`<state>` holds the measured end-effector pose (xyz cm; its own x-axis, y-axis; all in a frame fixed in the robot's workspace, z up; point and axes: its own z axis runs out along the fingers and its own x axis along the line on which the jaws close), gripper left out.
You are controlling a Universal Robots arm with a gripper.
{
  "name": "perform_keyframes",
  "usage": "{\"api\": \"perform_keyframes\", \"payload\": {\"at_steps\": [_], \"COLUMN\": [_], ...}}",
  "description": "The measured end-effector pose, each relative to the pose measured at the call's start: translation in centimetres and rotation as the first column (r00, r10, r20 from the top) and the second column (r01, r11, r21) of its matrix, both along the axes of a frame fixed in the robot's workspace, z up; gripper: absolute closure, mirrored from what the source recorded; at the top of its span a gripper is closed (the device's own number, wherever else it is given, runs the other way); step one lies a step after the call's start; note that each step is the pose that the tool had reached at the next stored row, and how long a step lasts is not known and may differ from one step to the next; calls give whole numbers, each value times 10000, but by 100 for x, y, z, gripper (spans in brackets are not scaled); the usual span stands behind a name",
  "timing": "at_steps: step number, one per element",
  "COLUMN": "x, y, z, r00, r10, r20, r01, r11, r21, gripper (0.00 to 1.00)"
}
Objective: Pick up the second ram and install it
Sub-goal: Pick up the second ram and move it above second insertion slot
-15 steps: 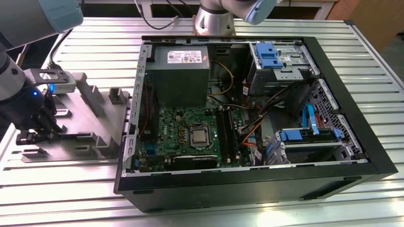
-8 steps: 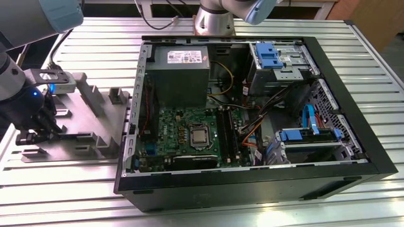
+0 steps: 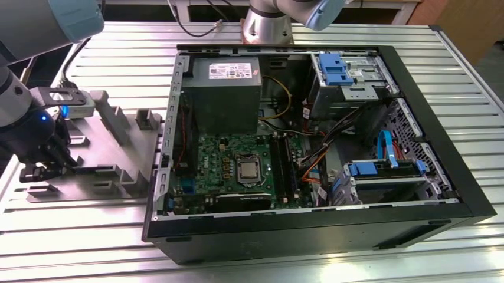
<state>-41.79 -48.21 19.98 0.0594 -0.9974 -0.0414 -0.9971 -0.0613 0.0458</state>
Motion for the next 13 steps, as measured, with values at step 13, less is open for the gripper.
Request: {"api": "perform_keyframes", "payload": {"at_steps": [13], "x": [0], "y": [0], "z": [14], "r00": [10000], "r10": [0], "r20": [1], "r01": [0], "r11": [10000], "r21": [7], "gripper": [78]}}
